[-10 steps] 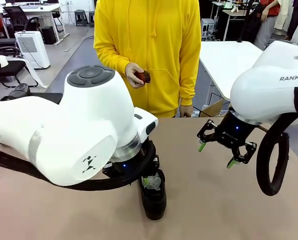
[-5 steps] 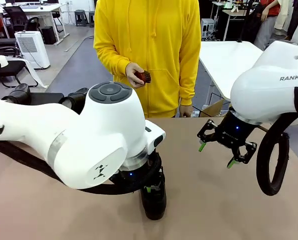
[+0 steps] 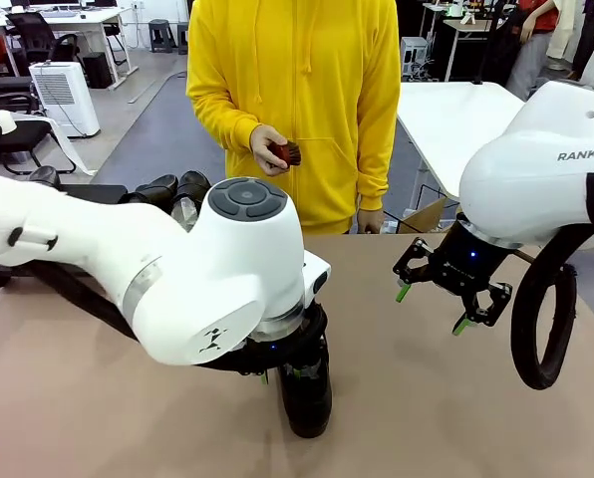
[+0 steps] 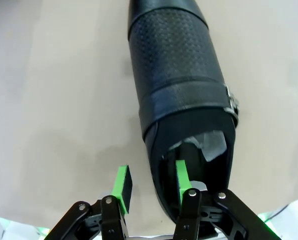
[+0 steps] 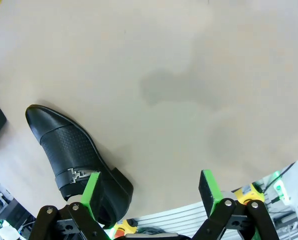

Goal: Organize the shoes by placing them on the stand.
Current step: Place the Shoe from the middle of the table onto the Shoes Stand.

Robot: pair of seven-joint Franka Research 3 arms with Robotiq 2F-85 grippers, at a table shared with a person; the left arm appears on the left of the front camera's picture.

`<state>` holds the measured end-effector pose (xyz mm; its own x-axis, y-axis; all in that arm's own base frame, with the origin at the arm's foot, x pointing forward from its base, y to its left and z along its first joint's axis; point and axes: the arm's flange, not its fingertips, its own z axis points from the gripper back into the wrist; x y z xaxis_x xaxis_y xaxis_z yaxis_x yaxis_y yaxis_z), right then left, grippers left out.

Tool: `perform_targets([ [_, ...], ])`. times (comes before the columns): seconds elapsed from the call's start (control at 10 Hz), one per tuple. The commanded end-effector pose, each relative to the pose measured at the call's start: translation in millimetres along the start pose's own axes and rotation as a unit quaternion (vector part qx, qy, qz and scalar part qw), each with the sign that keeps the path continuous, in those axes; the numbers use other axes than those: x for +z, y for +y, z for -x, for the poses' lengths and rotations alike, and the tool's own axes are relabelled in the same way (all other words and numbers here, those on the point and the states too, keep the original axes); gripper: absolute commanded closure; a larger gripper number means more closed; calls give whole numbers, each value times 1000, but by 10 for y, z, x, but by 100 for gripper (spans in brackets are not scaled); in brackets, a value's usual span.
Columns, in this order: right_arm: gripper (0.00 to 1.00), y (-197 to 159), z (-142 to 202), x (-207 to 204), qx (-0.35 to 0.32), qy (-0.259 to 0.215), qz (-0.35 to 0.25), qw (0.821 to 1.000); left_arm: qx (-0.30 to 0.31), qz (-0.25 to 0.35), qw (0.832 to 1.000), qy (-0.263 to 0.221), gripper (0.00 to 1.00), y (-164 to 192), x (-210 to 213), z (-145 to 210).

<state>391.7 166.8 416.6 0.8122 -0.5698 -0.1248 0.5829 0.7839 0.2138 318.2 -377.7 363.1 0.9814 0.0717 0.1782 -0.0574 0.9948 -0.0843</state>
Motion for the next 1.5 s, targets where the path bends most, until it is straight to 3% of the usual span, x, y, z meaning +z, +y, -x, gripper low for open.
perform_targets([
  [0.0,0,16,-39,28,9,-2,0,1000,38,-32,999,-12,52,-152,-147,-119],
  [0.1,0,16,-39,28,9,-2,0,1000,39,-37,999,-1,52,-157,-197,-153],
  [0.2,0,16,-39,28,9,-2,0,1000,31,-33,999,6,61,-168,-215,-172],
  [0.4,0,16,-39,28,9,-2,0,1000,36,-38,998,20,98,-185,-225,-190],
  [0.9,0,16,-39,28,9,-2,0,1000,39,-39,998,38,100,-157,-201,-234],
  [1.0,0,16,-39,28,9,-2,0,1000,34,-41,996,66,100,-100,-36,-236],
  [1.1,0,16,-39,28,9,-2,0,1000,-10,-20,996,84,100,-2,222,-239],
  [1.4,0,16,-39,28,9,-2,0,1000,-105,-15,994,27,100,592,987,-647],
])
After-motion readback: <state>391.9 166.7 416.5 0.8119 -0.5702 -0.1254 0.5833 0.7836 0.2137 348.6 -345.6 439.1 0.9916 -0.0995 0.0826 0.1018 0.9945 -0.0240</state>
